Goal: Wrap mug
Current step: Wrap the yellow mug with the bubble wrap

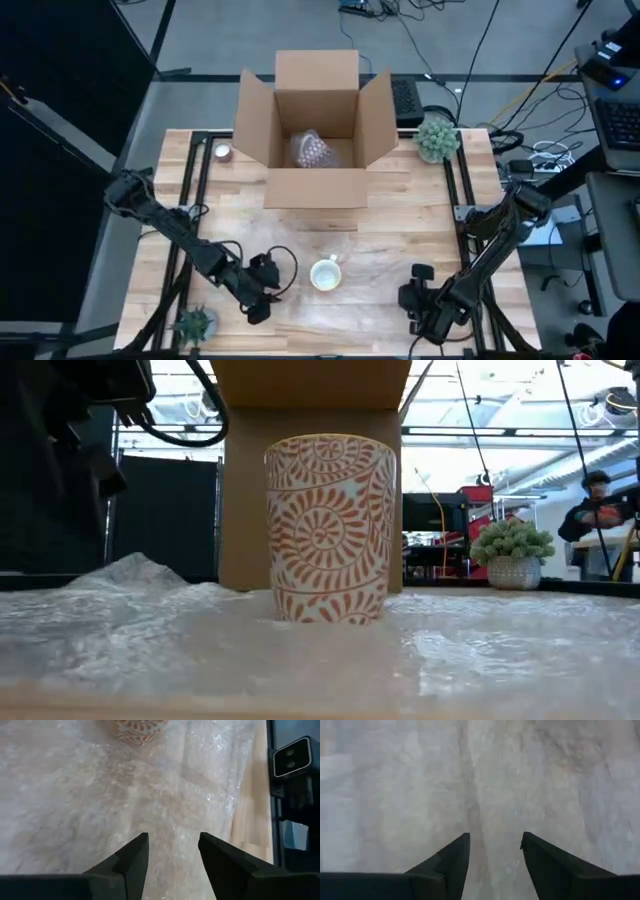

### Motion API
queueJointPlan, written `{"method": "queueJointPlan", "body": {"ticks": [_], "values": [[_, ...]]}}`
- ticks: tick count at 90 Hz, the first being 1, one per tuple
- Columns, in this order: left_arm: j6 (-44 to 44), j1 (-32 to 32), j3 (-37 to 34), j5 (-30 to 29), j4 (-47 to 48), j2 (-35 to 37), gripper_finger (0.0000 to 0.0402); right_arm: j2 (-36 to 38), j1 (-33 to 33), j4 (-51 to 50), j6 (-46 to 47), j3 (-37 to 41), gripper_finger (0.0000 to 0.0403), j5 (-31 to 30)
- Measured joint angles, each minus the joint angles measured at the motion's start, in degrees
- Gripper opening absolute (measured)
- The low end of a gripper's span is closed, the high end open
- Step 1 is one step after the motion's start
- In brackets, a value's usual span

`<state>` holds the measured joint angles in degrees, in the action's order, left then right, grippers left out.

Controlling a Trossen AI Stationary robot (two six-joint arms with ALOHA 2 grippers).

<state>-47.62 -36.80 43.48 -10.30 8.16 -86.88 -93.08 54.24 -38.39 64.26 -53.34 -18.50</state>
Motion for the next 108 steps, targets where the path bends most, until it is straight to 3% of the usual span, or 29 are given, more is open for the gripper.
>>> {"method": "queueJointPlan", "body": {"ticks": [18,36,51,66,75,95,108], "values": [[-0.07,0.02,0.00,-0.09,0.22,0.05,0.0164,3.60,1.90,-3.19,11.26,-0.04,0.0169,6.82],[-0.05,0.07,0.00,-2.14,-0.13,0.08,0.0164,3.94,8.02,-2.98,28.26,-0.07,0.0169,8.26],[-0.04,0.09,0.02,-5.65,-0.77,0.08,0.0164,3.94,13.08,-5.74,47.47,-0.09,0.0169,0.36],[0.48,0.18,0.02,-6.50,-2.65,0.10,0.0164,3.32,15.69,-8.71,59.75,-0.15,0.0169,-7.03],[0.46,0.50,0.02,-6.52,-3.64,0.10,0.0164,1.41,15.70,-8.56,63.49,0.18,0.0169,-7.00],[0.46,0.86,0.04,-6.63,-3.90,0.12,0.0164,-2.98,15.65,4.99,65.06,5.00,0.0169,-6.96],[0.46,1.18,0.04,-6.76,-4.85,0.12,0.0164,-4.47,15.76,6.97,65.12,5.88,0.0168,-8.49]]}}
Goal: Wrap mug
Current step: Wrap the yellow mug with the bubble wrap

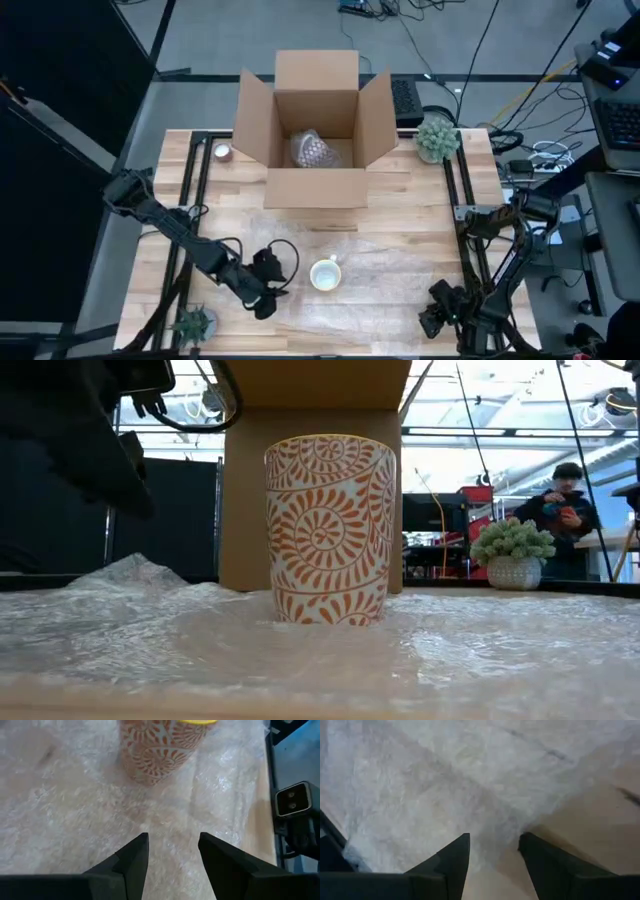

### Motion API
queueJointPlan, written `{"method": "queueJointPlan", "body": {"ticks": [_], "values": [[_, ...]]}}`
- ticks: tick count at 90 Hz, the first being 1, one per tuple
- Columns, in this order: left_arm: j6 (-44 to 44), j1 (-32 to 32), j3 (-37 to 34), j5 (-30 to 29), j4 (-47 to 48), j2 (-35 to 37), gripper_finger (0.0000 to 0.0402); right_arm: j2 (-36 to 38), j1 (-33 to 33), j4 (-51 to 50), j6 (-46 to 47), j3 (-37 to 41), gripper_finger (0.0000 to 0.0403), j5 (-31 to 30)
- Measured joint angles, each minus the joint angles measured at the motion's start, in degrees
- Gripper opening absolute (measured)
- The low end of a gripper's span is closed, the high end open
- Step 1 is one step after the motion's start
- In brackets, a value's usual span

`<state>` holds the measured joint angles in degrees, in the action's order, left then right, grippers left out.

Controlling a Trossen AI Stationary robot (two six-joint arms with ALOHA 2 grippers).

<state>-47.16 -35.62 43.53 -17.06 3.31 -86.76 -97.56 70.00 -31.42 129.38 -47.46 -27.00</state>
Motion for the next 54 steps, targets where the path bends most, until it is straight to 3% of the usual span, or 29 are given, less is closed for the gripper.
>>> {"method": "queueJointPlan", "body": {"ticks": [24,35,43,54], "values": [[1.05,1.77,0.00,-0.26,-1.81,0.00,0.0164,-0.64,-0.56,0.35,-3.38,0.29,0.0159,-13.03],[1.20,2.55,0.00,-0.32,-2.02,0.00,0.0164,-0.68,-1.15,1.35,-6.15,0.28,0.0150,-15.21],[1.25,2.69,0.00,-0.35,-2.03,0.00,0.0164,-0.83,-2.22,1.42,-8.51,0.29,0.0118,-15.31],[1.40,2.69,0.00,-0.37,-2.01,0.00,0.0164,-0.83,-2.86,1.53,-11.12,0.26,0.0043,-14.83]]}}
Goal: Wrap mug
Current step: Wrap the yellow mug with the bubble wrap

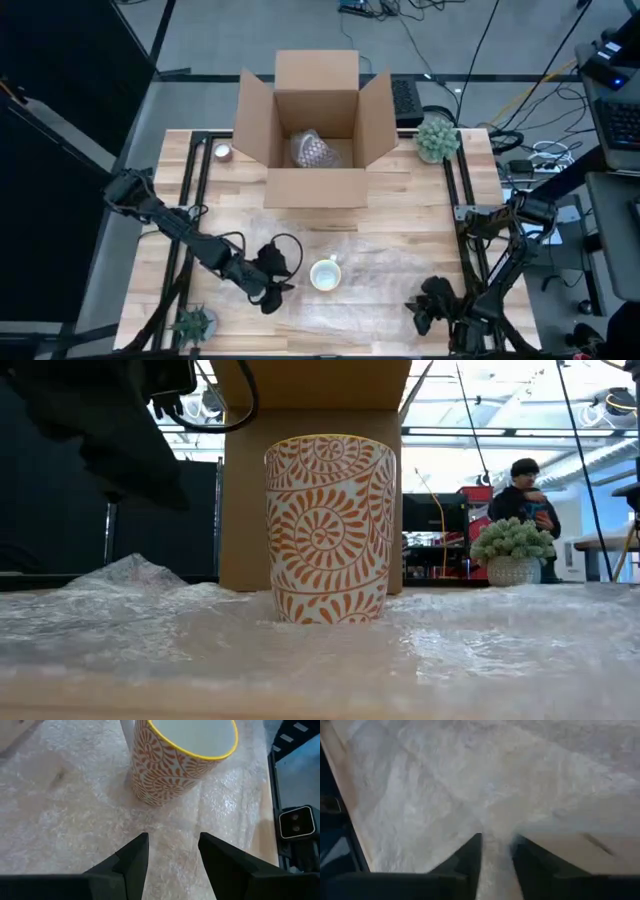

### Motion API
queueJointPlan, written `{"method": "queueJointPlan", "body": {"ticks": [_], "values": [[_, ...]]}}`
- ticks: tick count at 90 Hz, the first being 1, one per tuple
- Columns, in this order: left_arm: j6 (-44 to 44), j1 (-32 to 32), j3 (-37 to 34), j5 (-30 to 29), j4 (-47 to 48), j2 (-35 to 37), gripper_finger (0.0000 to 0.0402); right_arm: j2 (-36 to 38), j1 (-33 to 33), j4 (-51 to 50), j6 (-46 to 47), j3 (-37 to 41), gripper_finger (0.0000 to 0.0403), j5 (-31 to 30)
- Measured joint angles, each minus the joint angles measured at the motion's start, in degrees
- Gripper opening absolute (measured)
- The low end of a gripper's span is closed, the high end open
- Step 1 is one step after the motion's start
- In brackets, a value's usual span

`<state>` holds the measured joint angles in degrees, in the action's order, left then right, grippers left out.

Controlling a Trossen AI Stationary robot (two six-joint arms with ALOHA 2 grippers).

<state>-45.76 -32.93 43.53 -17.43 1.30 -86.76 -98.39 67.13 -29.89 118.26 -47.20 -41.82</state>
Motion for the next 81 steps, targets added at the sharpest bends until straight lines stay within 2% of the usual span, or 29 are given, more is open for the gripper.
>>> {"method": "queueJointPlan", "body": {"ticks": [7,22,31,52,71,81], "values": [[-0.02,-0.04,0.00,0.00,0.00,0.00,0.0164,0.00,-0.77,0.03,-1.59,0.00,0.0010,-0.48],[0.14,-0.04,0.00,0.00,-0.16,0.00,0.0164,0.11,-3.36,4.06,-9.85,-0.23,0.0004,-5.05],[1.44,-0.04,0.00,-0.14,-1.30,0.00,0.0164,0.23,-5.89,5.57,-18.56,-1.88,0.0002,-8.06],[3.19,1.21,0.04,-1.75,-2.83,-0.47,0.0164,0.28,-13.41,6.21,-40.57,-7.95,0.0001,-9.15],[6.70,3.19,0.04,-1.95,-4.57,-5.03,0.0164,0.35,-19.27,9.00,-59.57,-12.90,0.0000,-9.19],[8.90,4.25,0.05,-2.03,-9.46,-7.52,0.0164,0.35,-21.91,13.66,-68.36,-14.33,0.0000,-9.01]]}}
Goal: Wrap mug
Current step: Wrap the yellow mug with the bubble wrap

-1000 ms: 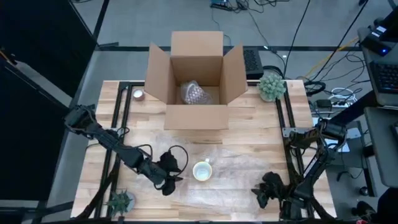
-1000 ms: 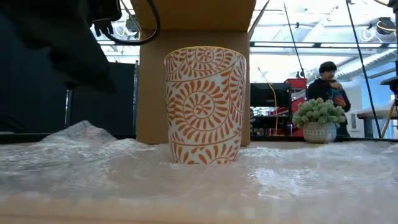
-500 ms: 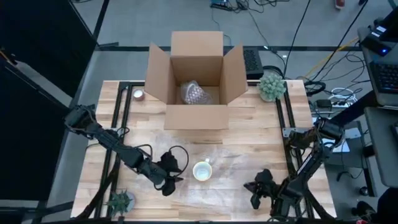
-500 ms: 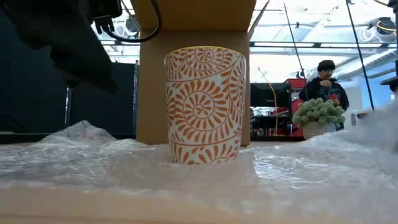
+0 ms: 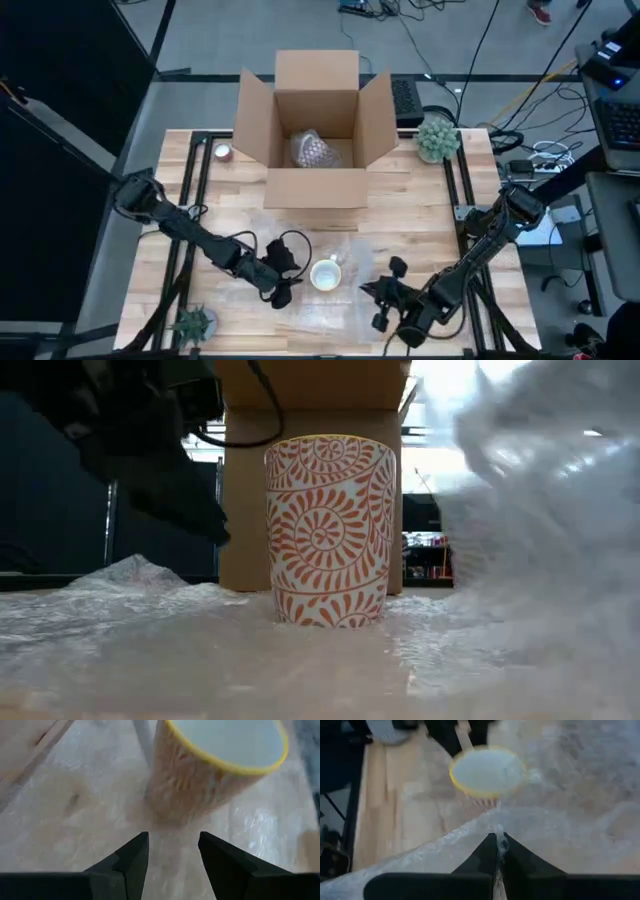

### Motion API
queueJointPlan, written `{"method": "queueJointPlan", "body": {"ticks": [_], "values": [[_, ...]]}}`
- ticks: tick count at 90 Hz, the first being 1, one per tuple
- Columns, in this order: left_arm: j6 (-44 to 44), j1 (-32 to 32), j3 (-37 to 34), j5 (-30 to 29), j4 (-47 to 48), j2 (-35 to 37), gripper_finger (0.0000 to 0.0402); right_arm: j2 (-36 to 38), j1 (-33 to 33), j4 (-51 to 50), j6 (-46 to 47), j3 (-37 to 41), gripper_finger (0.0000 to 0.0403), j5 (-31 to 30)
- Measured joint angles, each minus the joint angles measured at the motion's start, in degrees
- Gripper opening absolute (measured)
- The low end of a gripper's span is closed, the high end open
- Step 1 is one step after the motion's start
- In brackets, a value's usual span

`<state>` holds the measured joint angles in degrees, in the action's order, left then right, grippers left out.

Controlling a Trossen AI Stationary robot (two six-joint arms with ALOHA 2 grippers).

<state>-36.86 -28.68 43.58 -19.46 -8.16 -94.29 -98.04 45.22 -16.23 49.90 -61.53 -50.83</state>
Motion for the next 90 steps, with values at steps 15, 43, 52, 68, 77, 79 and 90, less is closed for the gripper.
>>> {"method": "queueJointPlan", "body": {"ticks": [15,43,52,68,77,79,90], "values": [[1.96,1.10,-0.01,0.00,-6.45,-3.11,0.0164,0.02,-3.81,6.49,-12.18,-1.34,0.0000,3.46],[2.79,1.46,-0.01,-0.09,-16.22,-8.53,0.0164,0.01,-8.29,11.60,-19.16,-1.41,0.0000,6.55],[2.79,1.48,-0.01,-0.09,-21.74,-10.99,0.0164,0.00,-9.37,13.92,-20.90,-1.41,0.0000,9.77],[2.81,1.54,0.89,-0.09,-26.19,-14.63,0.0164,0.00,-10.77,15.92,-22.06,-1.41,0.0000,12.24],[2.89,1.59,1.97,-0.07,-25.75,-15.11,0.0164,0.00,-11.94,15.97,-21.61,-1.41,0.0000,12.29],[3.03,1.61,2.07,0.02,-25.73,-15.12,0.0164,0.00,-12.20,15.91,-21.60,-1.41,0.0000,12.29],[4.85,1.72,2.53,2.86,-25.12,-14.55,0.0164,0.00,-13.50,15.25,-21.61,-1.41,0.0000,13.82]]}}
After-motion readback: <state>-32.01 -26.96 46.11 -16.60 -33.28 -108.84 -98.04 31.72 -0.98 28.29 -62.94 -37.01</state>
